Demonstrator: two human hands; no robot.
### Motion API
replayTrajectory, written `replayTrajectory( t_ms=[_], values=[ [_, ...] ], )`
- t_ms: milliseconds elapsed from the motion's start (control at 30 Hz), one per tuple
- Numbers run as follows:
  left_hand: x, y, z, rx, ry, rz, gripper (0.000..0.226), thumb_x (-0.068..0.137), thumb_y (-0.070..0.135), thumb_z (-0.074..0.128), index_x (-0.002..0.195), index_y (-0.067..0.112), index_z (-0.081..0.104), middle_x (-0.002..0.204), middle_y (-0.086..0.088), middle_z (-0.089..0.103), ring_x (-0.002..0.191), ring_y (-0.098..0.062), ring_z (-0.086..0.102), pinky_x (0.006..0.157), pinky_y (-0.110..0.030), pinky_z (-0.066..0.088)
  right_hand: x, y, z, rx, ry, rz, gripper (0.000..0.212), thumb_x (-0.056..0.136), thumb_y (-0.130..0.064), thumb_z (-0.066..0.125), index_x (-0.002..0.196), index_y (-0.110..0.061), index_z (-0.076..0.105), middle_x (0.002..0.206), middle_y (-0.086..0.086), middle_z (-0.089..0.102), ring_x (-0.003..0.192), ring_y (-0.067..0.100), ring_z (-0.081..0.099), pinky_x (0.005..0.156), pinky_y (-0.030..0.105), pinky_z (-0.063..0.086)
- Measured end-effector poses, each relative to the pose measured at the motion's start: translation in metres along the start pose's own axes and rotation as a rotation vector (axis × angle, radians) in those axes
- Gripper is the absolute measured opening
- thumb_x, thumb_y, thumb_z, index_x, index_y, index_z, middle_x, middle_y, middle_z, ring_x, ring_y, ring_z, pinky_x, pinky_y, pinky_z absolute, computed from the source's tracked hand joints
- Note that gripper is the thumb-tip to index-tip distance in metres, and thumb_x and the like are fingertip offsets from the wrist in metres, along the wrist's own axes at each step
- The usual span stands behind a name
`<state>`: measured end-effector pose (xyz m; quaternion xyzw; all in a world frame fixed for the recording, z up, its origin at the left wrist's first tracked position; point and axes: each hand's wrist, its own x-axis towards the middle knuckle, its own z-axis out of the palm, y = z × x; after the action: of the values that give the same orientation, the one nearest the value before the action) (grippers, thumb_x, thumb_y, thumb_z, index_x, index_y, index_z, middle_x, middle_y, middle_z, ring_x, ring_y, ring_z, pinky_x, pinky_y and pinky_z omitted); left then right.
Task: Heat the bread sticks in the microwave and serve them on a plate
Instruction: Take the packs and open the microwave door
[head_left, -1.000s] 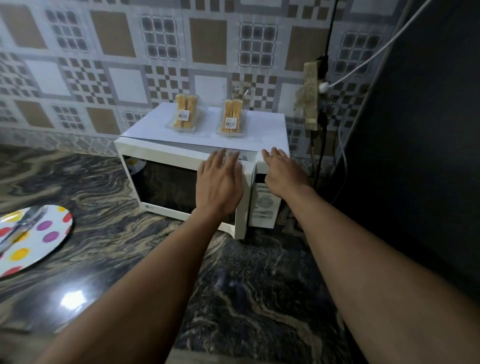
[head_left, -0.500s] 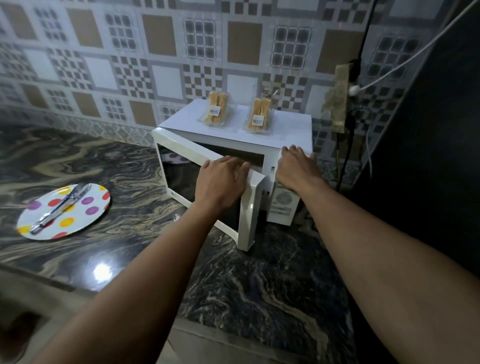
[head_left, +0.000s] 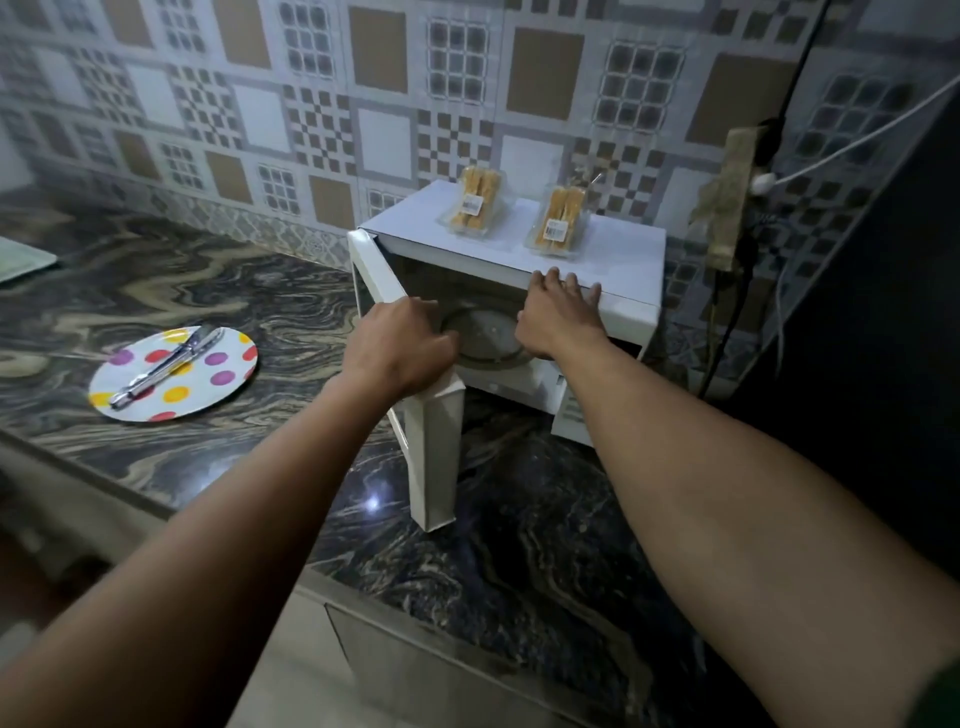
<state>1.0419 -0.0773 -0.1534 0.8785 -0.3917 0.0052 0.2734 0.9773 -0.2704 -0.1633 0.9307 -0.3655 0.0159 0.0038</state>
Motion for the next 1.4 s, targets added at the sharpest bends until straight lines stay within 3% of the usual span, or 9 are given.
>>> replayTrajectory(
  t_ms=[100, 167, 233, 333, 400, 567, 800, 1133, 1400],
  values=[
    [-0.002, -0.013, -0.008, 0.012, -0.02, -0.068, 0.047, 0.083, 0.03, 0.058, 0.129, 0.02, 0.066, 0.115, -0.018, 0.069, 0.109, -0.04, 0.062, 0.086, -0.042, 0.051, 0.003, -0.007, 0.002, 0.001, -0.011, 0.006, 0.076, 0.097, -0.037, 0.046, 0.156, -0.007, 0.01, 0.164, 0.014, 0.005, 0.149, 0.039, 0.005, 0.117, 0.06, 0.007],
    [-0.004, -0.02, -0.015, 0.02, -0.036, -0.084, 0.042, 0.076, 0.029, 0.055, 0.115, 0.021, 0.071, 0.1, -0.015, 0.069, 0.1, -0.04, 0.063, 0.085, -0.043, 0.051, 0.005, -0.009, 0.004, -0.009, -0.009, 0.008, 0.078, 0.098, -0.039, 0.047, 0.157, -0.007, 0.007, 0.165, 0.013, 0.002, 0.149, 0.039, 0.003, 0.118, 0.06, 0.006],
    [-0.005, -0.028, -0.021, 0.052, -0.054, -0.104, 0.036, 0.072, 0.025, 0.053, 0.103, 0.016, 0.07, 0.09, -0.012, 0.065, 0.093, -0.039, 0.059, 0.095, -0.049, 0.046, 0.008, -0.012, 0.006, -0.011, -0.021, 0.007, 0.081, 0.098, -0.042, 0.047, 0.157, -0.007, 0.003, 0.165, 0.012, -0.002, 0.15, 0.038, -0.001, 0.118, 0.059, 0.005],
    [-0.005, -0.037, -0.03, 0.152, -0.059, -0.119, 0.023, 0.076, 0.013, 0.055, 0.097, 0.01, 0.064, 0.096, -0.019, 0.063, 0.104, -0.044, 0.058, 0.111, -0.053, 0.032, 0.015, -0.016, 0.008, -0.023, -0.056, 0.004, 0.083, 0.099, -0.044, 0.045, 0.157, -0.007, -0.002, 0.165, 0.011, -0.006, 0.15, 0.037, -0.004, 0.118, 0.059, 0.004],
    [-0.004, -0.047, -0.032, 0.188, -0.055, -0.104, 0.013, 0.08, 0.017, 0.053, 0.091, 0.013, 0.059, 0.102, -0.019, 0.063, 0.108, -0.043, 0.058, 0.111, -0.056, 0.032, 0.02, -0.019, 0.01, -0.029, -0.051, -0.016, 0.081, 0.1, -0.043, 0.043, 0.157, -0.006, -0.002, 0.165, 0.011, -0.007, 0.151, 0.036, -0.004, 0.118, 0.06, 0.003],
    [0.007, -0.083, -0.023, 0.341, -0.036, -0.12, 0.051, 0.08, 0.029, 0.052, 0.126, 0.008, 0.052, 0.132, -0.017, 0.051, 0.13, -0.035, 0.044, 0.111, -0.058, 0.028, 0.03, -0.03, 0.015, -0.024, -0.047, -0.033, 0.079, 0.101, -0.041, 0.041, 0.157, -0.007, -0.003, 0.165, 0.012, -0.007, 0.151, 0.036, -0.004, 0.118, 0.06, 0.003],
    [0.024, -0.118, -0.027, 0.469, -0.006, -0.161, 0.074, 0.088, 0.03, 0.051, 0.152, 0.002, 0.025, 0.157, -0.013, 0.033, 0.148, -0.036, 0.023, 0.117, -0.065, 0.014, 0.049, -0.049, 0.019, -0.026, -0.026, -0.019, 0.079, 0.1, -0.044, 0.04, 0.157, -0.008, -0.002, 0.165, 0.01, -0.007, 0.15, 0.036, -0.005, 0.118, 0.058, 0.003],
    [0.053, -0.157, -0.036, 0.516, -0.047, -0.109, 0.078, 0.094, 0.032, 0.05, 0.158, 0.008, 0.012, 0.166, -0.008, 0.015, 0.153, -0.033, 0.01, 0.117, -0.067, 0.009, 0.051, -0.074, 0.02, 0.037, -0.076, 0.029, 0.088, 0.098, -0.04, 0.049, 0.156, -0.009, -0.009, 0.163, 0.014, -0.017, 0.149, 0.039, -0.012, 0.118, 0.061, 0.002],
    [0.08, -0.164, -0.034, 0.502, -0.034, 0.026, 0.068, 0.096, 0.033, 0.042, 0.156, 0.008, 0.02, 0.164, -0.008, 0.023, 0.152, -0.031, 0.018, 0.118, -0.064, 0.015, 0.048, -0.084, 0.023, 0.08, -0.06, 0.099, 0.09, 0.098, -0.036, 0.051, 0.156, -0.012, -0.014, 0.161, 0.014, -0.024, 0.149, 0.035, -0.017, 0.118, 0.062, 0.0]
  ],
)
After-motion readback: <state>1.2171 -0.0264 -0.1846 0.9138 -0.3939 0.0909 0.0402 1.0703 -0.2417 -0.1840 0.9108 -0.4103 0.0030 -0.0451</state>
